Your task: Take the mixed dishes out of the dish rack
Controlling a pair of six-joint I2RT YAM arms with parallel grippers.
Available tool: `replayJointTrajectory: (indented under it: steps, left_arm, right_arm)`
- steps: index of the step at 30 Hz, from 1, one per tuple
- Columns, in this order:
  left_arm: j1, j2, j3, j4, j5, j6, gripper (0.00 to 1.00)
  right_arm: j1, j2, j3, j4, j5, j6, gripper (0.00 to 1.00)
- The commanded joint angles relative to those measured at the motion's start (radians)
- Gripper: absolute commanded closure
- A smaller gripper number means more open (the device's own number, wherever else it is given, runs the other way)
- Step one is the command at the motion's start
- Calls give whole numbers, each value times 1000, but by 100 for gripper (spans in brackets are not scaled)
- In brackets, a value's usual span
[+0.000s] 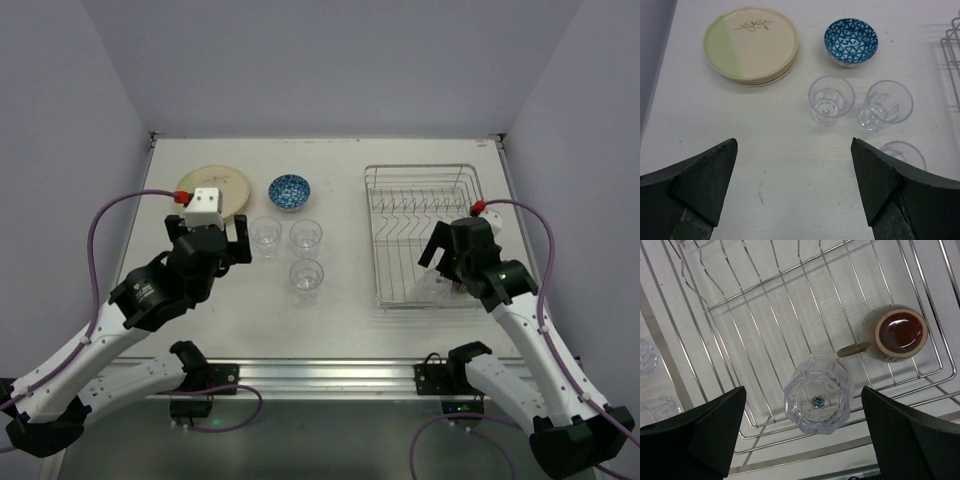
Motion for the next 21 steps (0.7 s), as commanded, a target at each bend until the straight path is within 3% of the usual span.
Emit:
replayJointTrajectory:
  steps: [1,12,21]
  left_arm:
    - [3,-65,-84,13,-100,-44,0]
    - [5,-96,-170,69,-28,-11,0]
    - [4,-117,-188,90,15,11,0]
  right_arm:
    - [2,27,-16,-6,31,53,1]
    - [2,85,-48,-23,-9,47,1]
    - [3,170,-29,-74,1,82,9]
